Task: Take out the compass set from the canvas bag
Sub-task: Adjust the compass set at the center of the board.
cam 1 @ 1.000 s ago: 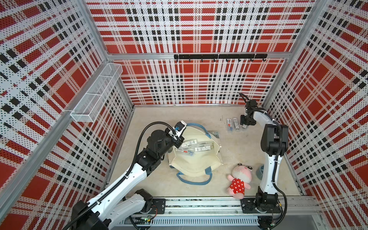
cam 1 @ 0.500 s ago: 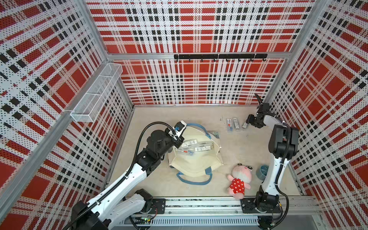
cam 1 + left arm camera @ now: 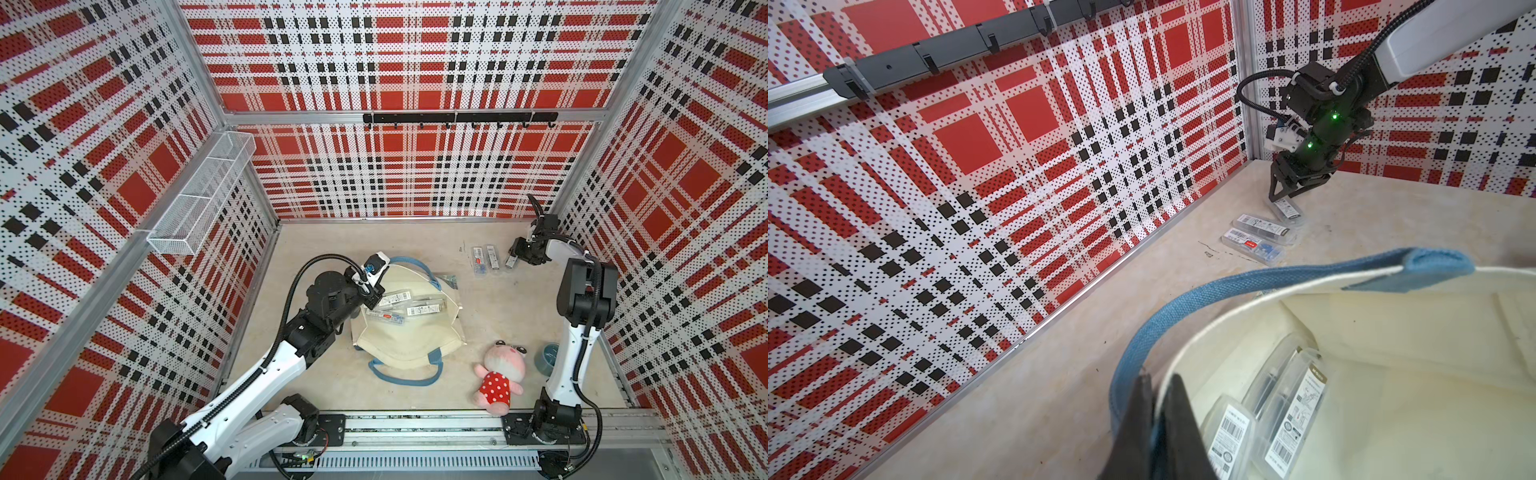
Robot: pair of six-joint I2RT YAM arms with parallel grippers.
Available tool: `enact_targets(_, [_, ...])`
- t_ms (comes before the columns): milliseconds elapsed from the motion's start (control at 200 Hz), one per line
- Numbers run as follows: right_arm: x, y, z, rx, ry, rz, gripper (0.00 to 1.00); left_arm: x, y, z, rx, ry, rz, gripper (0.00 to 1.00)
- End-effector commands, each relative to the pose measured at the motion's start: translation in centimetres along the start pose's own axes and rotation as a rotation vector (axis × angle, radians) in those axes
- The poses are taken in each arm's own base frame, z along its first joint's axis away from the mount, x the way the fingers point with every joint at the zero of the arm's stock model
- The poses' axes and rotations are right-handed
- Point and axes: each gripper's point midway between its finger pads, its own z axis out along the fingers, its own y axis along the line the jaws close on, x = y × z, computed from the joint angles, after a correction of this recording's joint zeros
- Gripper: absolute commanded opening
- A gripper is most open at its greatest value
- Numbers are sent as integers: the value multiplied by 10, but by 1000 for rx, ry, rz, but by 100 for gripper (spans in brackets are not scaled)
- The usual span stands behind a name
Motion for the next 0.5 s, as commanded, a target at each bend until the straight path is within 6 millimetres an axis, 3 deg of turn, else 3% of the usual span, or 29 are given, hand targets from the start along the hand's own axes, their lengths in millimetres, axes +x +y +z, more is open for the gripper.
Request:
enact_targets(0, [-2,8,7,-25,0,-13,54,-41,5,-11,-17,-146,7,0])
enact_targets(496, [-3,23,12,-63,-6,-30,51,-40,5,-12,-23,-144,7,0])
